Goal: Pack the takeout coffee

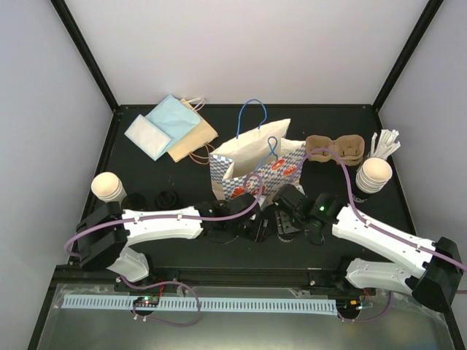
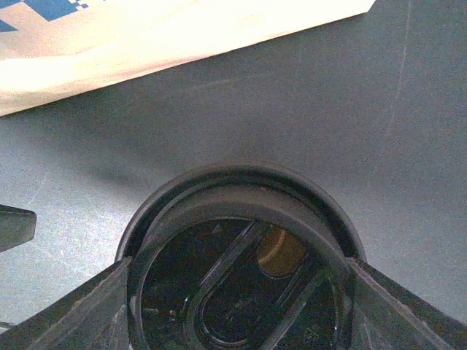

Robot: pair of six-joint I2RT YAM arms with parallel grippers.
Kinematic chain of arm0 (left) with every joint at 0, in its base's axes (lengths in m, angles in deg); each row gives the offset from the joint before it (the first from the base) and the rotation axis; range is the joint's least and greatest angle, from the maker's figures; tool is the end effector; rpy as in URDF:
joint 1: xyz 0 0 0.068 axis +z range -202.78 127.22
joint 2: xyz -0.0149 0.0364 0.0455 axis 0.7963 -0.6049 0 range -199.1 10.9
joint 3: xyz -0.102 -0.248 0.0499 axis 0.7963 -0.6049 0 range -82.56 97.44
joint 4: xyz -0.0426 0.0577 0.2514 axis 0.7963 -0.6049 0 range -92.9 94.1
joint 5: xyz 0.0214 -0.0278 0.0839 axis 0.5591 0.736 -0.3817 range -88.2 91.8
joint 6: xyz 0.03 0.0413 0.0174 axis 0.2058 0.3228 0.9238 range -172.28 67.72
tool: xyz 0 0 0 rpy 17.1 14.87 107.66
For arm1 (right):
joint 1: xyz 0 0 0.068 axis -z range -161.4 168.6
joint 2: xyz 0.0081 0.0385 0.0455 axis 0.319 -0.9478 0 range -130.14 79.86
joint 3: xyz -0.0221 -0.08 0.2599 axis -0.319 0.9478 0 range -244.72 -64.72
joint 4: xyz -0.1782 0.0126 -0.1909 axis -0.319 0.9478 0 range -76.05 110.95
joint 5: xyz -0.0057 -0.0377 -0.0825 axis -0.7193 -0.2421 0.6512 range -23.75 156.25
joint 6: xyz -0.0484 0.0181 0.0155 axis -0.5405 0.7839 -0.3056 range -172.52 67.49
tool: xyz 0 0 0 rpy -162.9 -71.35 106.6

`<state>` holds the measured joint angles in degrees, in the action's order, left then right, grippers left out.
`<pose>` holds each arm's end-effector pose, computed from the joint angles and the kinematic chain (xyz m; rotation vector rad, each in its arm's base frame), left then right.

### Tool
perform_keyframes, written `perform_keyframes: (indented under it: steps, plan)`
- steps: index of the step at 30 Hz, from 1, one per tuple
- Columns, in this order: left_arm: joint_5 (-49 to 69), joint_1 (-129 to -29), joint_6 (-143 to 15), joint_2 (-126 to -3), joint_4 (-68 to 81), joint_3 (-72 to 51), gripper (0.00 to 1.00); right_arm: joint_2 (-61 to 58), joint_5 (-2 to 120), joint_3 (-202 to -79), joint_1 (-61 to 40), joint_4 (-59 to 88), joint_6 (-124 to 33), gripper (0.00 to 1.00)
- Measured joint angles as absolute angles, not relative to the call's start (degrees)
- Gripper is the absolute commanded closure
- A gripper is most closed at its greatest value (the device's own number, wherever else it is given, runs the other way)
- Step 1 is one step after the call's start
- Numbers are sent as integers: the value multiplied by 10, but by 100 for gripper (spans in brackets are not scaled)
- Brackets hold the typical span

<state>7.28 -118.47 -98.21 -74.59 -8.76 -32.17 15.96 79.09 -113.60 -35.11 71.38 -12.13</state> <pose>0.1235 -0.2815 0.2035 0.5042 2.6097 -0.9162 0.1181 0.1475 0.2414 -0.2735 2.7558 0.1006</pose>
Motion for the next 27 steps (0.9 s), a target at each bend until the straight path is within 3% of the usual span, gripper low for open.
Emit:
perform_keyframes:
  steps: [16, 27]
  plan:
    - [83, -1185, -982, -742, -84, -325, 41, 157, 791, -1146, -357, 721, -135, 30]
    - [119, -1186, -981, -649, -137, -329, 39, 188, 747, -1158, -383, 758, -169, 30]
